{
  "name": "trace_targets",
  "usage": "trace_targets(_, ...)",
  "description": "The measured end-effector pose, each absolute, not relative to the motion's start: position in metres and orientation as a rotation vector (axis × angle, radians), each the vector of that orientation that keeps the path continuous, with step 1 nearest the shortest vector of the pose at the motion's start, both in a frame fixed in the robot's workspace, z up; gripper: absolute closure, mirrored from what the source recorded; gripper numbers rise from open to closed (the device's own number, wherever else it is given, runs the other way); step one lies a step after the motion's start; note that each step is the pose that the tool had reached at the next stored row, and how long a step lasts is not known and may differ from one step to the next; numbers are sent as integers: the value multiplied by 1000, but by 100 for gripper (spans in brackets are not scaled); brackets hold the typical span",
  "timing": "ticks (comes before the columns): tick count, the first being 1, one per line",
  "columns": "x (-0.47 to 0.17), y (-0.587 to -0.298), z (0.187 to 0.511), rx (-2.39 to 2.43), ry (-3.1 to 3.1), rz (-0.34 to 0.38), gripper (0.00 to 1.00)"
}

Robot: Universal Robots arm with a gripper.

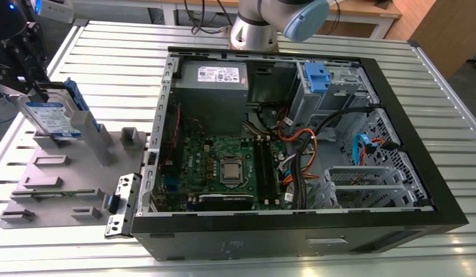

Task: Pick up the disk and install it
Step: 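Pick up the disk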

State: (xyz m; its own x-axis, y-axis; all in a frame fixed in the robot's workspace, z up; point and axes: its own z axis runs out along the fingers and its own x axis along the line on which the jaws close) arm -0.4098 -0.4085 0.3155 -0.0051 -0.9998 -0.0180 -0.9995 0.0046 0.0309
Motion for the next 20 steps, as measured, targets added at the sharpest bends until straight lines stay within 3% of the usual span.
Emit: trace_targets(20,-410,-408,343,2209,-2220,-54,65)
